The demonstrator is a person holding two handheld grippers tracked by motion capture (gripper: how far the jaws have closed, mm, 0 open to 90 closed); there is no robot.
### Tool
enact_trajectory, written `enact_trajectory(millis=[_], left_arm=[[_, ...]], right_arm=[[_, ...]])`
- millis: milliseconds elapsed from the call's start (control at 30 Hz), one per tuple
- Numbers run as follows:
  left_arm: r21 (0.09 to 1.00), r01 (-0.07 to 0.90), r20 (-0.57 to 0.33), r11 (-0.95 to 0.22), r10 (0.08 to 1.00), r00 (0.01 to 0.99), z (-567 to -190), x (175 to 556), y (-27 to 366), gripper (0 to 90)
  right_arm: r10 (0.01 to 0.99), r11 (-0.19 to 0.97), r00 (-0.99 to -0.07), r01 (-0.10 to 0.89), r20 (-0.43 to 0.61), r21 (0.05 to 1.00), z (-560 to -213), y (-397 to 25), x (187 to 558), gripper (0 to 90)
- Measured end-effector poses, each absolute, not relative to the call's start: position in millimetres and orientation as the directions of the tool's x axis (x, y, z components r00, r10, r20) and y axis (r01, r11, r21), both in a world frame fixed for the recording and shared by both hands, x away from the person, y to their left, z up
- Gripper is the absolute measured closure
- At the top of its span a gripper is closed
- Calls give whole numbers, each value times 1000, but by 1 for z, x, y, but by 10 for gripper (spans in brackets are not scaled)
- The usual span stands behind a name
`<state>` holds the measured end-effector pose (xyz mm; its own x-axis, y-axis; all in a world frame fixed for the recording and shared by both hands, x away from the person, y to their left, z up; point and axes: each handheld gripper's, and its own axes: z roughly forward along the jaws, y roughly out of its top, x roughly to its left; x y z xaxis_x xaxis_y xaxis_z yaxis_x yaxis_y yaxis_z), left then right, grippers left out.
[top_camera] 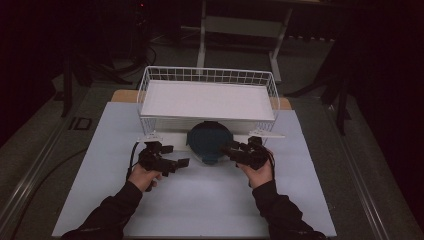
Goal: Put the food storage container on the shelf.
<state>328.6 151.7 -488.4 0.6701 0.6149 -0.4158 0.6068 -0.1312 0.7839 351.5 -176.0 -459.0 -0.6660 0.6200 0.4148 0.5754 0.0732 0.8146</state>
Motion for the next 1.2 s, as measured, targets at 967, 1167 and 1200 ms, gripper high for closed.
enact_trajectory(millis=[967,1167,1200], left_arm=[[796,557,-325,-237,609,723,-501,267,144,0],[802,554,-326,-226,611,721,-502,269,146,0],[802,554,-327,-225,611,721,-503,269,146,0]], right_arm=[[614,241,-683,640,396,730,-505,-136,327,899],[631,219,-660,656,408,723,-510,-136,336,899],[631,205,-653,661,419,722,-511,-136,340,899]])
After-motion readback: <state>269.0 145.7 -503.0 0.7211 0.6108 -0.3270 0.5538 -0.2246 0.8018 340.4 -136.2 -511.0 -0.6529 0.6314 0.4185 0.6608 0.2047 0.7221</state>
